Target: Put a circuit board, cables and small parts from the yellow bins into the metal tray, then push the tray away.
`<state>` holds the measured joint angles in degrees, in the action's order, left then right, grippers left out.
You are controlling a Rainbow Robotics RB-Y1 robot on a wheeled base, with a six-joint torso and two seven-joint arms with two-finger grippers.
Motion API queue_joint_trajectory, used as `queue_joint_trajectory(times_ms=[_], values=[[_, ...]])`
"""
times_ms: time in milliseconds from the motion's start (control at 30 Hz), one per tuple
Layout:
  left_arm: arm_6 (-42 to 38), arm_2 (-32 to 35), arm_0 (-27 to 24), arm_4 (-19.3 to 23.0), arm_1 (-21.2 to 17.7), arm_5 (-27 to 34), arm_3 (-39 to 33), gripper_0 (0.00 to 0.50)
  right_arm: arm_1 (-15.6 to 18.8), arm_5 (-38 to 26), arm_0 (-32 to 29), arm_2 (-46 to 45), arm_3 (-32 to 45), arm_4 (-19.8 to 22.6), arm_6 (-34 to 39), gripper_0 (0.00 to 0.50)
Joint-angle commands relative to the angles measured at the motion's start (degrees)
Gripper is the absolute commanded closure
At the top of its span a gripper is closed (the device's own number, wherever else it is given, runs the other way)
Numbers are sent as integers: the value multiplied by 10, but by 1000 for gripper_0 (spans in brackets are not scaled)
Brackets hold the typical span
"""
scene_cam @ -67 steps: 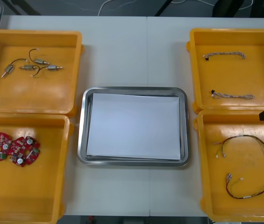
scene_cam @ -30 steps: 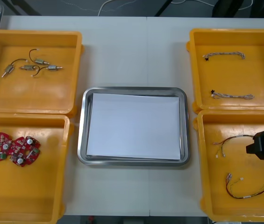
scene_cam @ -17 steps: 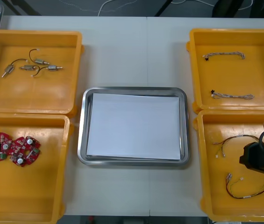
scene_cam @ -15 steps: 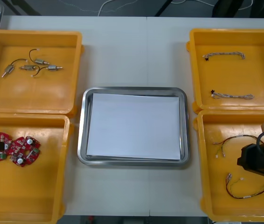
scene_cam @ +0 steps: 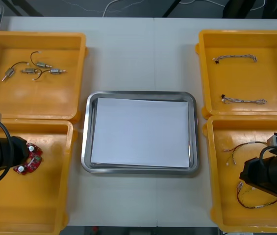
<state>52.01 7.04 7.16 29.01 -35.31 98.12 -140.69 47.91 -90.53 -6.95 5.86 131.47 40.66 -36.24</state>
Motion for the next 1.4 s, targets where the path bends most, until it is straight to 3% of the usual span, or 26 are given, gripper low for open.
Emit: queue_joint_trajectory(times_ms=[33, 333, 500, 1100, 1400], values=[[-73, -11, -14, -3, 14, -39, 28, 14, -5, 9, -14, 46, 16, -35, 37, 0], [-124, -20, -27, 0, 26, -60, 60, 14, -14, 24, -15, 61, -5, -33, 49, 0], [-164, -37, -29, -20, 26, -60, 60, 14, -15, 45, -16, 71, -25, -34, 47, 0], [-199, -70, -36, -54, 26, -94, 111, 14, -15, 85, -18, 103, -66, -74, 50, 0], [-223, -88, -36, -49, 28, -115, 130, 13, -16, 103, -18, 106, -78, -74, 49, 0]])
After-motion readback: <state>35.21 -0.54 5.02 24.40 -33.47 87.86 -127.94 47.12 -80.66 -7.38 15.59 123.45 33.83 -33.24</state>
